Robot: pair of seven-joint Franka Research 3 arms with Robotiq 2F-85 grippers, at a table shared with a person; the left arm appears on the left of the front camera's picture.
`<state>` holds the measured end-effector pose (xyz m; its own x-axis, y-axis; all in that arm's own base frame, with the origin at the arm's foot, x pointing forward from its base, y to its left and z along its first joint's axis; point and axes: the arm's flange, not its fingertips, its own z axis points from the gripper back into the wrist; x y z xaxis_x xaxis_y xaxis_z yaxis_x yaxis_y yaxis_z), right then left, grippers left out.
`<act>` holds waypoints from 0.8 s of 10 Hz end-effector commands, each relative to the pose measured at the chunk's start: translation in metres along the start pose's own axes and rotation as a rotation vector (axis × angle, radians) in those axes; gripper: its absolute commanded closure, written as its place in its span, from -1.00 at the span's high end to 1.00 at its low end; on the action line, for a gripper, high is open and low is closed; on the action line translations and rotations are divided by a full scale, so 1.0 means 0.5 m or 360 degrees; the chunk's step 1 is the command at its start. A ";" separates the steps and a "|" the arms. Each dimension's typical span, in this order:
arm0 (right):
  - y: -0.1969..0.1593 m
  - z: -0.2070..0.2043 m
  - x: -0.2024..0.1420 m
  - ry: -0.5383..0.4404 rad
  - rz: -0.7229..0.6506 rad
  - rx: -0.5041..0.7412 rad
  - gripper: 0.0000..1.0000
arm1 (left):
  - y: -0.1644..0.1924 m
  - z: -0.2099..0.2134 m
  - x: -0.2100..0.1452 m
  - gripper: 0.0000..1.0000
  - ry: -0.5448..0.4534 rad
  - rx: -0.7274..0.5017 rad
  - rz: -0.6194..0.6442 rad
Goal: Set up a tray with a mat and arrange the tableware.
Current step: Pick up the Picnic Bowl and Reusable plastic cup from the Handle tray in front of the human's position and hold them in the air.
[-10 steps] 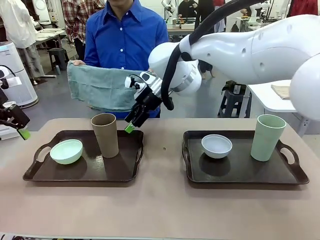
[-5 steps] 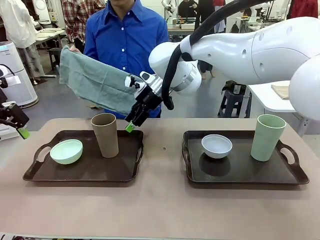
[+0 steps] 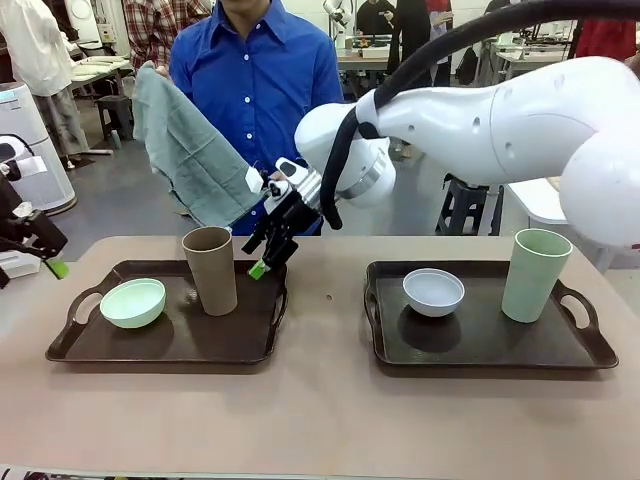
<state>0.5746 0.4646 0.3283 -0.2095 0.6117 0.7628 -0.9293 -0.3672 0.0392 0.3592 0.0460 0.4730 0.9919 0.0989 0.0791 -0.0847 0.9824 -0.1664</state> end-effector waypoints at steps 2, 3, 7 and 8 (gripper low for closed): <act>-0.006 -0.039 -0.013 -0.0125 0.0156 -0.0129 1.00 | -0.031 -0.066 0.027 1.00 -0.0178 -0.0048 0.0101; -0.007 -0.055 -0.012 -0.0192 0.0165 -0.0129 1.00 | -0.031 -0.094 0.032 1.00 -0.0238 -0.0030 0.0125; -0.011 -0.090 -0.013 -0.0313 0.0212 -0.0116 1.00 | -0.045 -0.178 0.034 1.00 -0.0313 0.0043 0.0049; -0.011 -0.101 -0.015 -0.0354 0.0202 -0.0063 1.00 | -0.039 -0.189 0.031 1.00 -0.0290 0.0049 0.0072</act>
<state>0.5637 0.4966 0.2945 -0.2675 0.4534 0.8503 -0.9200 -0.3825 -0.0855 0.4053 0.0187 0.4026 0.9567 0.1493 0.2497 -0.1105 0.9804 -0.1629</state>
